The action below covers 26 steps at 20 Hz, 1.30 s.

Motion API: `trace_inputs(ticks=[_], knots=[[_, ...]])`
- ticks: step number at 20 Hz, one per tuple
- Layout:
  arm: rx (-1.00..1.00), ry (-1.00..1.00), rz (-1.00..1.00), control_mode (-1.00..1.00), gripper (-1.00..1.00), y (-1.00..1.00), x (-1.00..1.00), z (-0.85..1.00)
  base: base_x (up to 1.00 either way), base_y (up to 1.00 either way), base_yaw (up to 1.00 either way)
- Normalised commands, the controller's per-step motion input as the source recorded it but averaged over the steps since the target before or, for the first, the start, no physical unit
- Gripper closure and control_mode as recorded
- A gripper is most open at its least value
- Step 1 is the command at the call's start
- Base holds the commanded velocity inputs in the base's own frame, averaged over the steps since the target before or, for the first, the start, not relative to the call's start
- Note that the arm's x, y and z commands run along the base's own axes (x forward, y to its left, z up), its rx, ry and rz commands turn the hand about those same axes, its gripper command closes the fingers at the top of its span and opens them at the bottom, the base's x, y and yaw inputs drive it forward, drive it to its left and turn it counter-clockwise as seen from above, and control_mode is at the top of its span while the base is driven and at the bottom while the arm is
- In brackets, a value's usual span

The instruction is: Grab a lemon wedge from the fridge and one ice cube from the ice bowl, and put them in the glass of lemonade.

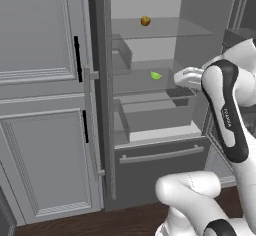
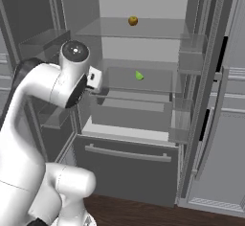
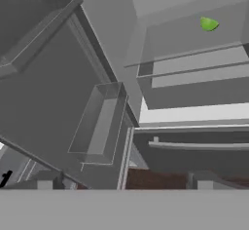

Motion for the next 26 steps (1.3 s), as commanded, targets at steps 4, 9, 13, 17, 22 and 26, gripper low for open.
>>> trace_inputs(ticks=[4,9,13,17,22,26], knots=[[-0.26,0.00,-0.23,-1.00,-1.00,-0.12,-0.60,0.02,0.00,0.00,0.00],[-0.18,-0.01,-0.11,-1.00,-1.00,0.00,-0.78,0.05,0.00,0.00,0.00],[-0.06,-0.05,-0.02,-1.00,-1.00,0.00,-0.74,0.00,0.00,0.00,0.00],[0.00,-0.13,0.00,-1.00,-1.00,0.00,-0.66,0.00,0.00,0.00,0.00],[0.01,-0.05,0.02,-1.00,-1.00,-0.01,-0.08,0.04,0.00,0.00,0.00],[0.00,0.01,0.00,-1.00,-1.00,0.00,0.06,0.00,0.00,0.00,0.00]])
